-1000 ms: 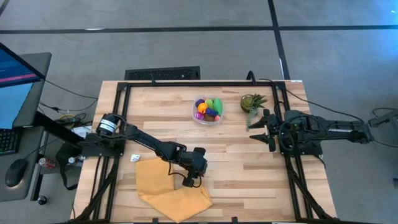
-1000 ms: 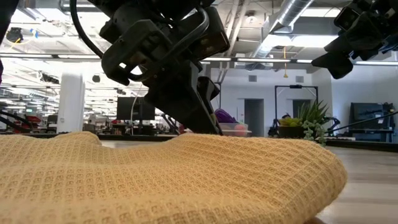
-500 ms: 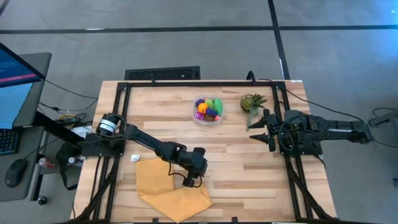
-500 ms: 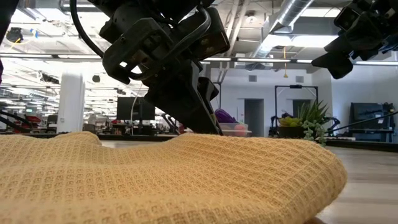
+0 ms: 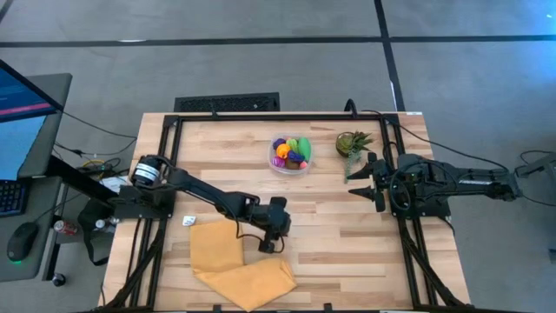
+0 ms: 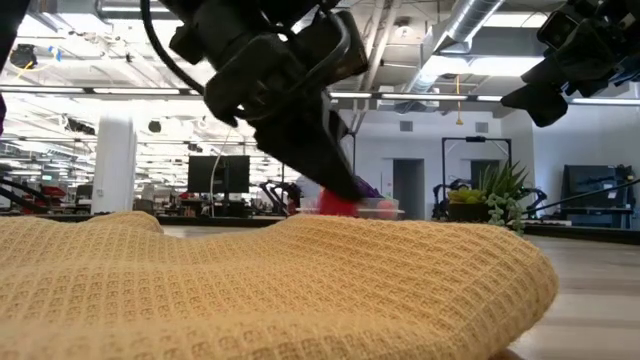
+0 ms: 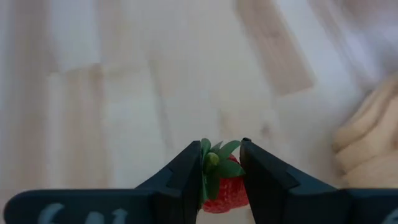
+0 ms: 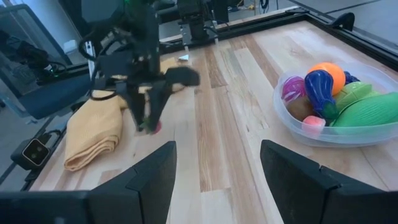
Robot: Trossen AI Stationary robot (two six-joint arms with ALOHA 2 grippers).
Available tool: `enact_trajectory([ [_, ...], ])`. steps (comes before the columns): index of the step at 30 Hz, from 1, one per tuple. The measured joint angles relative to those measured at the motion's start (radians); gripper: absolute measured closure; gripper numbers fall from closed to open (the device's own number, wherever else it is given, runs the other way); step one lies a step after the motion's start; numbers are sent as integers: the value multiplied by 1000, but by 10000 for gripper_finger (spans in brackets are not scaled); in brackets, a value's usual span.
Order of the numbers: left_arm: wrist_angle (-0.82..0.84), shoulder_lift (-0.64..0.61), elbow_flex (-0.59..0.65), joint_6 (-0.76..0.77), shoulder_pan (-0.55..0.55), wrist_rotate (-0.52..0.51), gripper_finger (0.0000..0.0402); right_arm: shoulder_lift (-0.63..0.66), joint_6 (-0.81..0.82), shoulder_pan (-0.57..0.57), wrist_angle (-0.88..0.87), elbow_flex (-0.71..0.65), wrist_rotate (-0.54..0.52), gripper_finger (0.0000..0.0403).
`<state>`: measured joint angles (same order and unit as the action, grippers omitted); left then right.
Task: Pick and placing Produce into tupperware
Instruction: Put the strawberry in the transparent bin
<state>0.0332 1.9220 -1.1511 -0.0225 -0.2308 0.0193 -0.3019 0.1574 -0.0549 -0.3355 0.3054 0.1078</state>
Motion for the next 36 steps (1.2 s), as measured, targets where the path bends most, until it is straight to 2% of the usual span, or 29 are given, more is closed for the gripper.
enact_trajectory([
  [19, 20, -198, 1, -130, 182, -187, 306, -15, 0, 0, 0, 0, 0, 147],
  [28, -6, -216, 1, -150, 282, -189, 306, -15, 0, 0, 0, 0, 0, 147],
  [36, -38, -216, 1, -179, 314, -184, 306, -15, 10, 0, 0, 0, 0, 147],
])
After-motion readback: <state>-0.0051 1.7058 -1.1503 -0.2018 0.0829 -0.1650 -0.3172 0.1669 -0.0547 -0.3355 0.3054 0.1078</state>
